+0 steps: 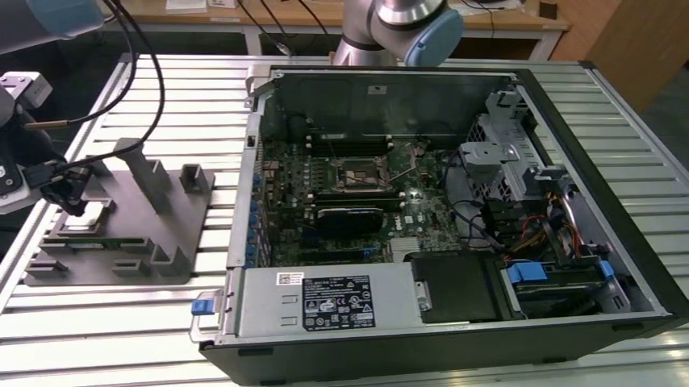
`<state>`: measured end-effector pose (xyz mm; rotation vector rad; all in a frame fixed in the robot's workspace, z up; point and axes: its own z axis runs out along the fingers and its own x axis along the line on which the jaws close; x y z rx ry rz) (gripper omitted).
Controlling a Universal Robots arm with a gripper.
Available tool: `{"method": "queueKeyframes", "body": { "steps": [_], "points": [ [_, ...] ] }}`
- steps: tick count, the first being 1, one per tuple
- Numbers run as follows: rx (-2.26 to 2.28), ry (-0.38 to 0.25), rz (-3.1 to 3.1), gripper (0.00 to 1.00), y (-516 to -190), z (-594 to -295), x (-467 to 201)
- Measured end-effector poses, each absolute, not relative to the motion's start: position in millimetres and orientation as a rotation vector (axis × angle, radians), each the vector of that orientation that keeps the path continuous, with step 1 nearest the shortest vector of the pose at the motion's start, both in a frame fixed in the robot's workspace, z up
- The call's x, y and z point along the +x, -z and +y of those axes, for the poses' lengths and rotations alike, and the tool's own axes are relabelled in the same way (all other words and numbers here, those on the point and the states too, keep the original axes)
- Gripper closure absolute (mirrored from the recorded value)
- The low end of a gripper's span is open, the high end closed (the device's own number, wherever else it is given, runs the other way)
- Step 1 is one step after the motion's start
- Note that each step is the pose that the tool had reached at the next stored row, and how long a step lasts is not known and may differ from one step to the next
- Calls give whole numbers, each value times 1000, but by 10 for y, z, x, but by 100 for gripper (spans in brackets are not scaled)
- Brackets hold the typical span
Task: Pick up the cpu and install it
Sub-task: 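Pick up the cpu and move it towards the insertion slot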
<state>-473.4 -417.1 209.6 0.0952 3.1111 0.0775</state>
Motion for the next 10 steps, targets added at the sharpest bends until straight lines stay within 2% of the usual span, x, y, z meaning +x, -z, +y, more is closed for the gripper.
{"method": "queueKeyframes", "body": {
  "steps": [10],
  "points": [
    [75,-80,3112,89,-1990,-4148,-4771]
  ]
}}
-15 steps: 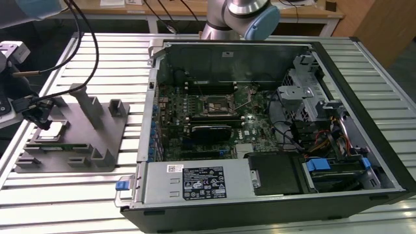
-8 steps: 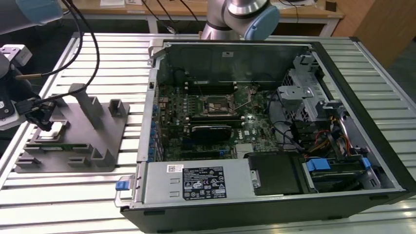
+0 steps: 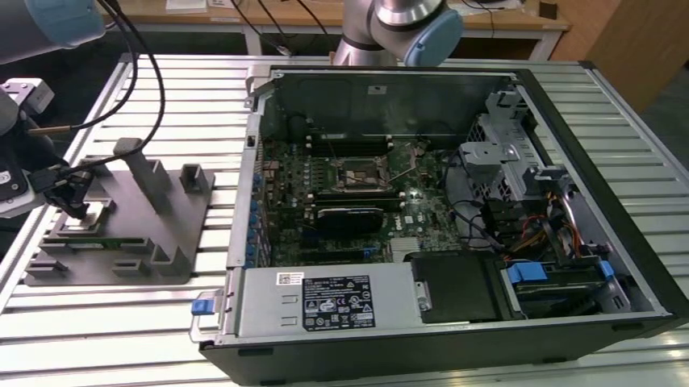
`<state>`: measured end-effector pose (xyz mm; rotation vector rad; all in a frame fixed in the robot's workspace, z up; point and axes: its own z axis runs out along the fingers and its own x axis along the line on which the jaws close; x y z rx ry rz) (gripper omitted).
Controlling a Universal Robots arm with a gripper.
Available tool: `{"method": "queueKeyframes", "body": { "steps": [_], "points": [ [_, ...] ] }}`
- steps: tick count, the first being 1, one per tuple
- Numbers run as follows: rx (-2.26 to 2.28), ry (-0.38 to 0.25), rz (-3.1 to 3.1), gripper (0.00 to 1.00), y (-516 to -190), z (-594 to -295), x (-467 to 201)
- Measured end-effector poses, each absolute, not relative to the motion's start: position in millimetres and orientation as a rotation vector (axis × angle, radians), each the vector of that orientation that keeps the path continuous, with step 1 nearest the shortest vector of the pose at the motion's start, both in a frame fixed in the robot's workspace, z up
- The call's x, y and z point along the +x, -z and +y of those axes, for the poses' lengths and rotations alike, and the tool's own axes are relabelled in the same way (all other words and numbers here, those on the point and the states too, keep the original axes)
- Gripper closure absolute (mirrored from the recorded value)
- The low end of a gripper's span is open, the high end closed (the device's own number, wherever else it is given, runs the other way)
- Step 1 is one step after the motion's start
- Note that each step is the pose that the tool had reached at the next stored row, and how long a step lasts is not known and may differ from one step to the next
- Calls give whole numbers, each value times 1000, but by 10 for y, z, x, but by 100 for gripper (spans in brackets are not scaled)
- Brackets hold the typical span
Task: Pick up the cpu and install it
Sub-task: 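Pick up the cpu and move it towards the insertion slot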
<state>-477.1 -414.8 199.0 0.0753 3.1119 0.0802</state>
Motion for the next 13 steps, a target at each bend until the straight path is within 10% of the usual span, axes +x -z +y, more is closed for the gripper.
{"method": "queueKeyframes", "body": {
  "steps": [13],
  "points": [
    [54,-81,3113,84,-1955,-4124,-4774]
  ]
}}
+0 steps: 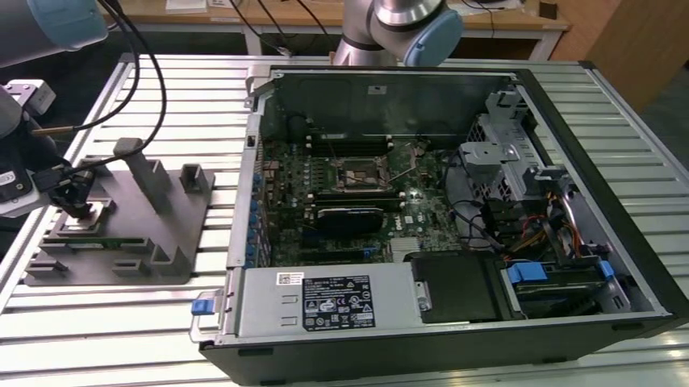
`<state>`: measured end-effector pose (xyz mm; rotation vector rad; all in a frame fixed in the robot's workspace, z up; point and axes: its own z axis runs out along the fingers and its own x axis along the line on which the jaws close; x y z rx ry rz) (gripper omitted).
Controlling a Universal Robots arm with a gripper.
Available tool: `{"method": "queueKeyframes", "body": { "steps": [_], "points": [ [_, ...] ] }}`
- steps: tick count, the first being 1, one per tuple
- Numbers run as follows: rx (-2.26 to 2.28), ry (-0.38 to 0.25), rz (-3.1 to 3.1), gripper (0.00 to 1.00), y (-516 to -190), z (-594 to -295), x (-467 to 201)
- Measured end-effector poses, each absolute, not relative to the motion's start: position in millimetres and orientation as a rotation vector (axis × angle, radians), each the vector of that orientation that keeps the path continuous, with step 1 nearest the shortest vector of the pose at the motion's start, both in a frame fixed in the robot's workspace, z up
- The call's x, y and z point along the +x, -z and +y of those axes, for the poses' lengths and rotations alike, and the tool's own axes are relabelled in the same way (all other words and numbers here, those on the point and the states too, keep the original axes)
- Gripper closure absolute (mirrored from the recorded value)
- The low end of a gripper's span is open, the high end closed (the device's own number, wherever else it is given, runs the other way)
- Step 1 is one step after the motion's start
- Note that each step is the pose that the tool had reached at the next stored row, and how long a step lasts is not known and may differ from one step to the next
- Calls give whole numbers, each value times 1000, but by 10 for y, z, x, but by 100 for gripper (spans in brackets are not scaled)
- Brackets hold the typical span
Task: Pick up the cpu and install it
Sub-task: 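Pick up the cpu and move it towards the insertion slot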
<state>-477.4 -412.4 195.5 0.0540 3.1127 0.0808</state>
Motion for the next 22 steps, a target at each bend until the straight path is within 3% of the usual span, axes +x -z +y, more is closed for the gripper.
{"method": "queueKeyframes", "body": {
  "steps": [1,3,5,9,11,12,22],
  "points": [
    [54,-81,3113,84,-1955,-4124,-4774],
    [54,-81,3113,71,-1955,-4124,-4774],
    [54,-81,3113,71,-1955,-4124,-4774],
    [53,-81,3113,47,-1955,-4124,-4774],
    [53,-81,3113,47,-1955,-4124,-4774],
    [53,-81,3113,41,-1955,-4124,-4774],
    [141,-80,3109,41,-1913,-4122,-4778]
  ]
}}
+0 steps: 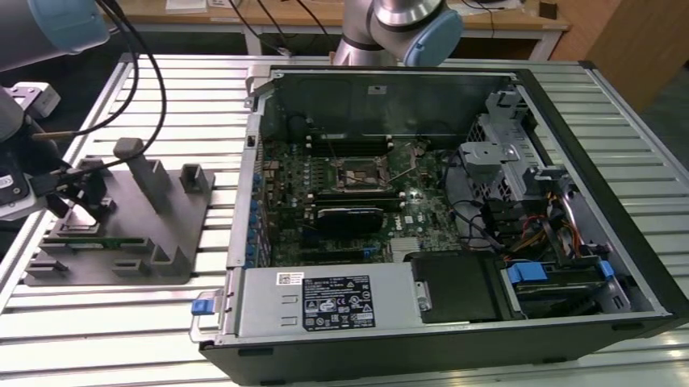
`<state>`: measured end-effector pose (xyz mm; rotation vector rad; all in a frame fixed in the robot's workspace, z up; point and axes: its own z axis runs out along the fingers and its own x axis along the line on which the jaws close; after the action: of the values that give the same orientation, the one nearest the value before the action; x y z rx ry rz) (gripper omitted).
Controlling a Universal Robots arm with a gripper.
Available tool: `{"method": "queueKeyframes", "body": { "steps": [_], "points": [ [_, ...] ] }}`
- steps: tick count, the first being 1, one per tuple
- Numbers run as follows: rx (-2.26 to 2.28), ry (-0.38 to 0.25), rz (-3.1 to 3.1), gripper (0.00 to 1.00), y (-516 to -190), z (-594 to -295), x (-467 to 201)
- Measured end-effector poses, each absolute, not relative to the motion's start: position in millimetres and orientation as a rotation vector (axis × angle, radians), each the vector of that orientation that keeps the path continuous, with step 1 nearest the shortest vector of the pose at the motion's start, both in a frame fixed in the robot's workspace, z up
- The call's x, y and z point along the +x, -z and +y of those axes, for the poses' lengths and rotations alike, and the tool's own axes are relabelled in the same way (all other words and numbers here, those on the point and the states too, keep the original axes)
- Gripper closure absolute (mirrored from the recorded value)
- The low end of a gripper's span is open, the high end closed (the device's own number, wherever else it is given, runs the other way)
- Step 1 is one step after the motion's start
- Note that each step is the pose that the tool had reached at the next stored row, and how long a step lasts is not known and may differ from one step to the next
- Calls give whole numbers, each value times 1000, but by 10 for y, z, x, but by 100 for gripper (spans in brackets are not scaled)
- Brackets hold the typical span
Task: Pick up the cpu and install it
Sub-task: 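Pick up the cpu and move it towards the insertion slot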
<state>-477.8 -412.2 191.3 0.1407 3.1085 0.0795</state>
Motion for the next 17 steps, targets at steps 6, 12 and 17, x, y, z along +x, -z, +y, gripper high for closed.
{"method": "queueKeyframes", "body": {
  "steps": [6,12,17],
  "points": [
    [139,-80,3109,41,-1892,-4122,-4779],
    [139,-79,3109,41,-1880,-4122,-4786],
    [139,-79,3109,41,-1860,-4123,-4787]
  ]
}}
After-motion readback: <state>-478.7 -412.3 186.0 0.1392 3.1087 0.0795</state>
